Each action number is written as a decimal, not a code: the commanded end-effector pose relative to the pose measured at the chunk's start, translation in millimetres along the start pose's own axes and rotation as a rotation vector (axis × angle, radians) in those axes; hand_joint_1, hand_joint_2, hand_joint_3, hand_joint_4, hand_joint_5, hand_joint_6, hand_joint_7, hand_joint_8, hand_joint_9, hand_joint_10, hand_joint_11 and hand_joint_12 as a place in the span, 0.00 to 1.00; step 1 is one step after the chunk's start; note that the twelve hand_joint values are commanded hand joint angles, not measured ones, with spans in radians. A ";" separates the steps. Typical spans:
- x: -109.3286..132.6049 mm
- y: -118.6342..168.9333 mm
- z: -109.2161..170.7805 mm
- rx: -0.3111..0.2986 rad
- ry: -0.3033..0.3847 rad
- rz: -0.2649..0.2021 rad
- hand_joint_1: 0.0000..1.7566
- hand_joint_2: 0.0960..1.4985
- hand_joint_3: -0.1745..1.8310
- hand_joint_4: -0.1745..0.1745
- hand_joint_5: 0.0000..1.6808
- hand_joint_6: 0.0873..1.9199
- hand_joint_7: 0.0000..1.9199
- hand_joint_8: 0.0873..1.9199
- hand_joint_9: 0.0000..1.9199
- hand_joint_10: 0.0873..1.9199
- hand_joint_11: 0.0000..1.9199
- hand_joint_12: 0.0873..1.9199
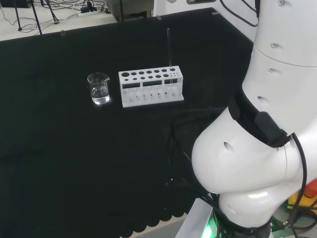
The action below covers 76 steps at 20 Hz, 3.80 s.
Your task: Take the glass rod from the white test tube rack.
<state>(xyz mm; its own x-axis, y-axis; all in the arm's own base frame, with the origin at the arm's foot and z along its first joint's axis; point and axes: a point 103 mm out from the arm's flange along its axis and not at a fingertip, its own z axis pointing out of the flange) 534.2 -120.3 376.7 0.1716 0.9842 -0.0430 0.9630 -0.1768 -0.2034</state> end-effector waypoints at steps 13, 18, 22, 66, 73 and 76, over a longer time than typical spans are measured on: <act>14.2 31.8 48.6 0.048 -0.028 -0.048 0.34 0.83 0.00 0.01 0.12 0.00 0.14 0.46 0.25 0.43 0.13 0.70; 21.1 31.2 61.9 0.060 -0.031 -0.054 0.34 0.83 0.00 0.00 0.13 0.00 0.15 0.46 0.26 0.43 0.14 0.70; 27.7 32.7 73.0 0.074 -0.036 -0.062 0.34 0.83 0.00 0.00 0.13 0.00 0.16 0.46 0.26 0.43 0.15 0.70; 33.3 45.5 121.4 0.085 -0.086 -0.100 0.64 0.80 0.02 0.00 0.44 0.49 0.57 0.39 0.80 0.30 0.86 0.30; 41.4 43.3 113.1 -0.057 -0.024 -0.113 0.74 0.73 0.01 0.00 0.63 0.34 0.63 0.42 0.77 0.42 0.84 0.21; 43.0 40.1 102.7 -0.073 -0.008 -0.089 0.75 0.72 0.00 0.00 0.69 0.24 0.66 0.39 0.79 0.41 0.85 0.21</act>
<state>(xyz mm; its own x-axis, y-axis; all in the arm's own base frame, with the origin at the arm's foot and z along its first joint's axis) 559.6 -91.2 249.8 0.0574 0.9960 -0.0689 0.9729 -0.0713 -0.2200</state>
